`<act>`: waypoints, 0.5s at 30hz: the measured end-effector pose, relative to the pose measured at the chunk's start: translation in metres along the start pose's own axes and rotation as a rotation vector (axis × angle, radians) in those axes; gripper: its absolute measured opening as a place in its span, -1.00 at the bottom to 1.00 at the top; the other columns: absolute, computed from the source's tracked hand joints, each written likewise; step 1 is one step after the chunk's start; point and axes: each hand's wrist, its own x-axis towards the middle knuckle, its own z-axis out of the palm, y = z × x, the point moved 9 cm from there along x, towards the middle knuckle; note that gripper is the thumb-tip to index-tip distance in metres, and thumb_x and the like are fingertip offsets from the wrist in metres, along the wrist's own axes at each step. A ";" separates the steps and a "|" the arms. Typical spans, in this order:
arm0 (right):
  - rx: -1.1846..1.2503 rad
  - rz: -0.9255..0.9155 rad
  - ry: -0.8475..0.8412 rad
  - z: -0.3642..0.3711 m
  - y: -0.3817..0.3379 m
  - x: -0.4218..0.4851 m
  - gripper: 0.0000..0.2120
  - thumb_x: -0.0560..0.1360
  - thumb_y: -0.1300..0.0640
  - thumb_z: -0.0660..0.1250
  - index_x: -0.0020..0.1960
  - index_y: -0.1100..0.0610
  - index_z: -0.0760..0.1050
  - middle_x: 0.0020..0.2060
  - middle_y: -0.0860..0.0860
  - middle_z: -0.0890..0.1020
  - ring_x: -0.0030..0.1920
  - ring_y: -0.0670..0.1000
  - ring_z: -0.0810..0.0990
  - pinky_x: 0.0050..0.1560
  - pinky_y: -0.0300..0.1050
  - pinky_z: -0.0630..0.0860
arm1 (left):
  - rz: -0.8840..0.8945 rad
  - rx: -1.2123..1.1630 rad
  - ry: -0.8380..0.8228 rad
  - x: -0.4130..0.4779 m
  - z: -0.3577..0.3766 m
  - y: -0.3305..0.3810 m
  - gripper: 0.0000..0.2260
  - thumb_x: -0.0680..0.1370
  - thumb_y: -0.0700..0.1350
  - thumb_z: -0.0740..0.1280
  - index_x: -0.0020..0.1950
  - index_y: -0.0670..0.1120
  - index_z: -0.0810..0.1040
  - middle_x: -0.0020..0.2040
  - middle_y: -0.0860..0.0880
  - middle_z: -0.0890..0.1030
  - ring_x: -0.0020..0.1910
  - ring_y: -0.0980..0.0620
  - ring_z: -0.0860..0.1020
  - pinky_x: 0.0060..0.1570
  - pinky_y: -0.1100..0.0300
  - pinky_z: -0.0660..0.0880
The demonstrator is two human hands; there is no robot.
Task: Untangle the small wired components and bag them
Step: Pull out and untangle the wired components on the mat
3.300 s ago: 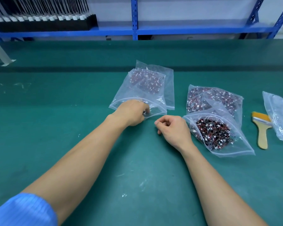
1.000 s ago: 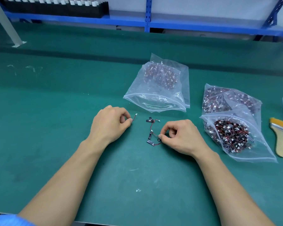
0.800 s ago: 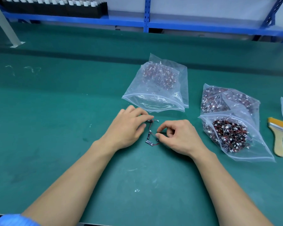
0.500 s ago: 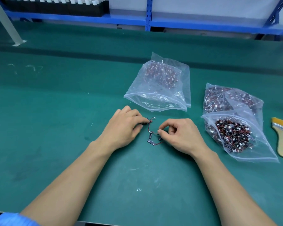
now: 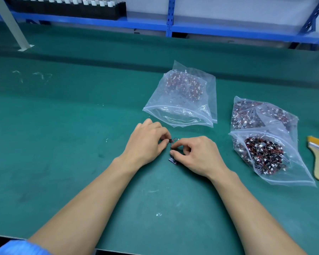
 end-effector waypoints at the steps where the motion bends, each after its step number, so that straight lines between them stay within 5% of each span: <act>1: -0.001 0.002 0.004 -0.001 0.001 0.000 -0.93 0.42 -0.13 0.44 -0.11 -0.21 0.65 -0.50 -0.22 0.47 -0.39 -0.18 0.43 -0.33 -0.17 0.31 | 0.004 -0.002 0.000 -0.001 0.000 0.000 -0.93 0.58 -0.02 0.35 0.02 0.11 0.62 -0.08 0.15 0.55 -0.01 0.04 0.37 -0.01 0.14 0.28; 9: 0.008 0.035 -0.007 -0.004 0.007 -0.003 -0.92 0.40 -0.07 0.45 -0.25 -0.13 0.59 -0.47 -0.26 0.48 -0.39 -0.13 0.43 -0.31 -0.17 0.37 | 0.047 0.045 -0.023 0.000 0.000 0.001 -0.90 0.66 -0.04 0.26 0.12 0.05 0.55 -0.02 0.12 0.57 0.04 0.00 0.39 0.03 0.13 0.30; 15: 0.021 0.063 0.008 -0.009 0.016 -0.006 -0.77 0.38 -0.02 0.45 -0.38 -0.16 0.45 -0.46 -0.26 0.48 -0.36 -0.12 0.44 -0.32 -0.17 0.33 | -0.033 -0.279 0.097 -0.010 -0.016 -0.007 -0.90 0.62 -0.13 0.32 0.10 0.04 0.52 -0.11 0.26 0.52 -0.04 0.14 0.39 0.00 0.10 0.42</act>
